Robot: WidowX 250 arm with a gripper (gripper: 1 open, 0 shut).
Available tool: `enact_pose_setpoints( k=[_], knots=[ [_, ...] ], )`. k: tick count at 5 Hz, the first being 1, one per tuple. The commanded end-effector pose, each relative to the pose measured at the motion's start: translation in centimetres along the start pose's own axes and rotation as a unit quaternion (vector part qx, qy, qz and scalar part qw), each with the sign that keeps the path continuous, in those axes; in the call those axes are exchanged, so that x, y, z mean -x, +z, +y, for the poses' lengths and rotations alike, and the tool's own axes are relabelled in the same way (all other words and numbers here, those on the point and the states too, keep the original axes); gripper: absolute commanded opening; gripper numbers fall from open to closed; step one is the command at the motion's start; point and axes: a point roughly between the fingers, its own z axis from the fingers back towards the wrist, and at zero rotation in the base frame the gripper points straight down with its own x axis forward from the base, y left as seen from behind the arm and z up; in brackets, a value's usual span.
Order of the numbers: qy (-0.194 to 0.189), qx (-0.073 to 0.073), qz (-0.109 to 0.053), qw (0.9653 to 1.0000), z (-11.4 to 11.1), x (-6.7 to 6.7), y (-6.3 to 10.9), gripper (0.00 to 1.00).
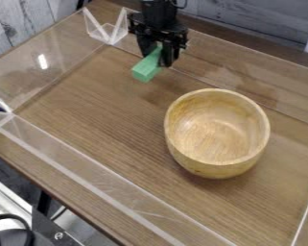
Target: Put the green block in the brown bowl
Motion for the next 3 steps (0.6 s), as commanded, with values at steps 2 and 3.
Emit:
enact_pose_setpoints(
  k=[2, 3],
  knots=[
    [0.011, -0.012, -0.023, 0.9996, 1.18, -1.76, 0.86, 0.00],
    [0.026, -0.012, -0.018, 0.9994, 1.10, -1.79, 1.02, 0.00]
  ],
)
